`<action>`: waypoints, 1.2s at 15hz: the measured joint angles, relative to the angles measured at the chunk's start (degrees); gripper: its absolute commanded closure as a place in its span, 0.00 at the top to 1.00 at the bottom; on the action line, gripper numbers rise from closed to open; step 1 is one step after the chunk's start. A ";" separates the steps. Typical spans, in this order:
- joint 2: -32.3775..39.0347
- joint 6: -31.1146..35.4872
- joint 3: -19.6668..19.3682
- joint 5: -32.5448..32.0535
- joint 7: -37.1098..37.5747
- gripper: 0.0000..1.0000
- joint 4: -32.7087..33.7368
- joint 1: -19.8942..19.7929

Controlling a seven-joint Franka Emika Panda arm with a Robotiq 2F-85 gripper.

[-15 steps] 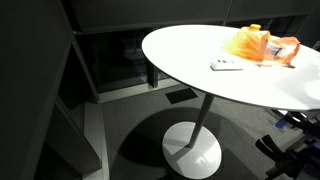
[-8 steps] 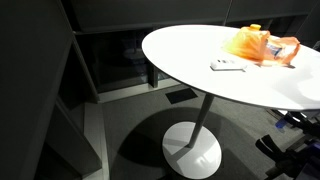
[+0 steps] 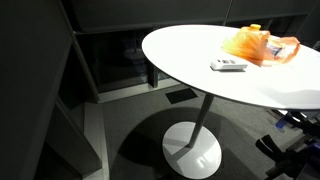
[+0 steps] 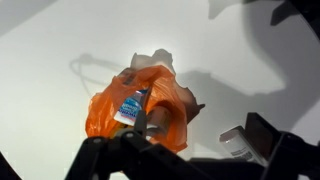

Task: Put the white bottle in the plastic bag

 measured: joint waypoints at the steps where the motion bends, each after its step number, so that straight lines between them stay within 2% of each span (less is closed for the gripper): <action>1: 1.53 -0.09 -0.03 0.65 -2.22 1.00 1.27 1.44; 6: 10.38 -0.26 -0.26 3.41 -15.17 1.00 7.62 6.09; 11: 17.52 -0.36 -0.07 5.16 -30.82 1.00 12.68 7.08; 18: 19.15 -1.04 0.64 5.90 -35.37 1.00 13.94 6.90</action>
